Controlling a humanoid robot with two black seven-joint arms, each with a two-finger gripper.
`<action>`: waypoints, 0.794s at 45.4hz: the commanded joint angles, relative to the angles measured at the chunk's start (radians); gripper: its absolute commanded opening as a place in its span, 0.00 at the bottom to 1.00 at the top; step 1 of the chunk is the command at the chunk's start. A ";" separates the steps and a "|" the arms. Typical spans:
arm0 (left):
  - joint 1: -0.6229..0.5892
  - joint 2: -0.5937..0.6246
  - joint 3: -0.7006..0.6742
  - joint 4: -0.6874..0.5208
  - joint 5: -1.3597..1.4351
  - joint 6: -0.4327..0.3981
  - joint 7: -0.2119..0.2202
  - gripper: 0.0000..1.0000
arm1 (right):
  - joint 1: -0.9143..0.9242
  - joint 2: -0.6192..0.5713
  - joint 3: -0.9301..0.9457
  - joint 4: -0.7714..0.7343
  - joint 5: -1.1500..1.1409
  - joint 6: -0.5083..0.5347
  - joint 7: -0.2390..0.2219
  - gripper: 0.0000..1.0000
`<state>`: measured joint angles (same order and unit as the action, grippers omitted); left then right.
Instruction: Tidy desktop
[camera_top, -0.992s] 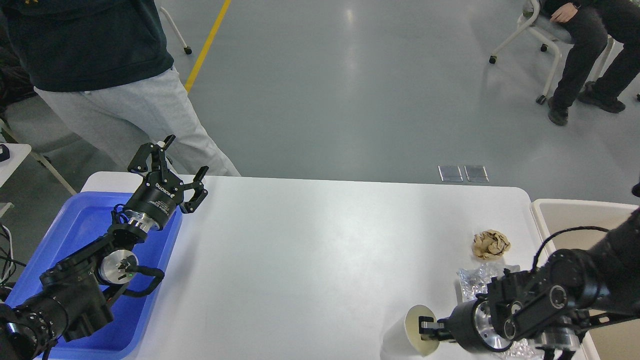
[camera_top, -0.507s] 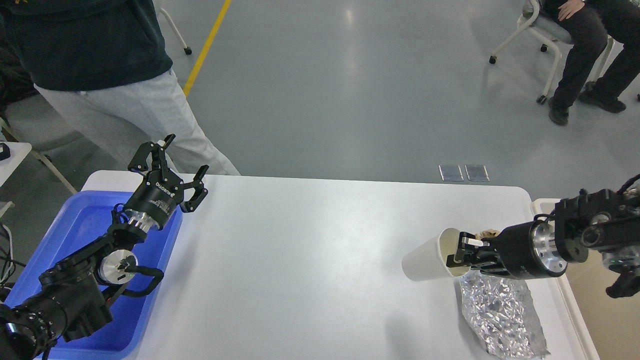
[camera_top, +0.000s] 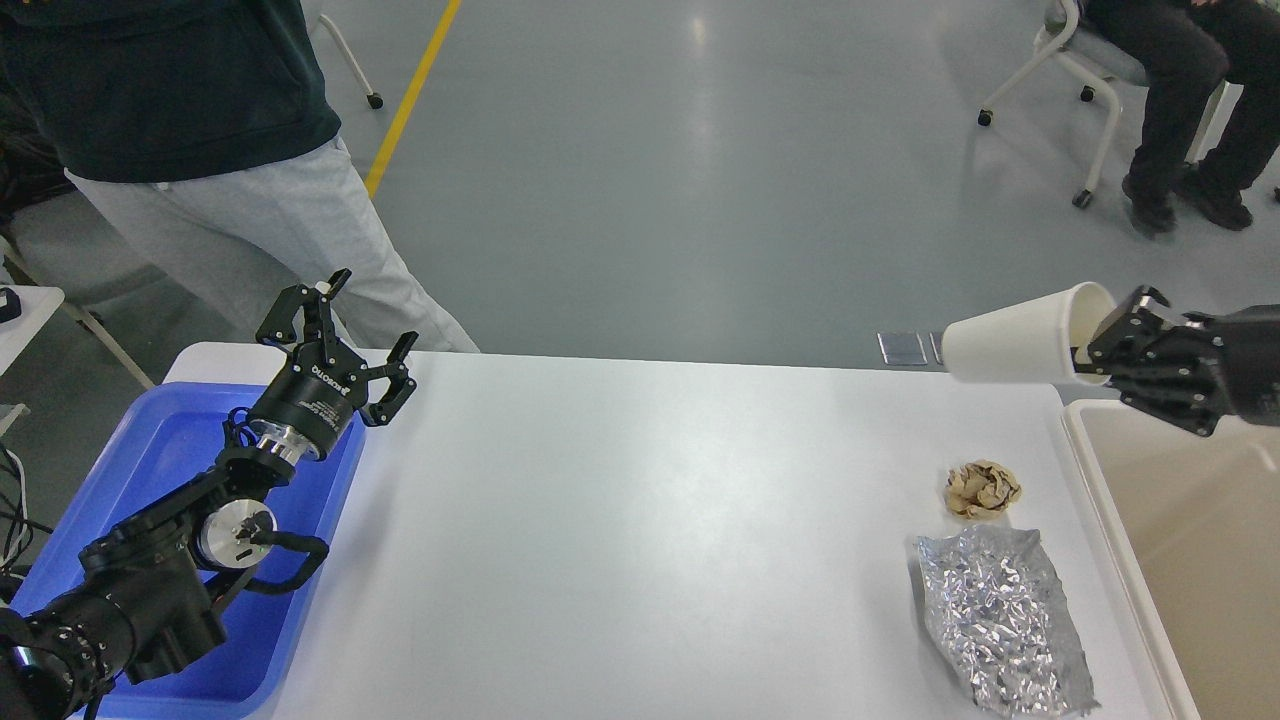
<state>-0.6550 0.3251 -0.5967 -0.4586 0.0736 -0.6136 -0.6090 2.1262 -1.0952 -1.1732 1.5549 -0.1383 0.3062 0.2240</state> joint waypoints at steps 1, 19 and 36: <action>0.000 0.000 0.000 0.000 0.000 0.000 0.000 1.00 | -0.101 -0.086 0.021 -0.222 0.106 0.007 -0.018 0.00; 0.000 0.000 0.000 0.001 0.000 0.000 0.000 1.00 | -0.547 0.011 0.251 -0.539 0.473 -0.314 -0.018 0.00; 0.000 0.000 0.000 0.001 0.000 0.000 0.000 1.00 | -1.051 0.256 0.676 -0.837 0.652 -0.578 -0.046 0.00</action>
<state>-0.6550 0.3252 -0.5967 -0.4581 0.0736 -0.6136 -0.6090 1.3930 -0.9848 -0.7607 0.9290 0.4095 -0.1357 0.2017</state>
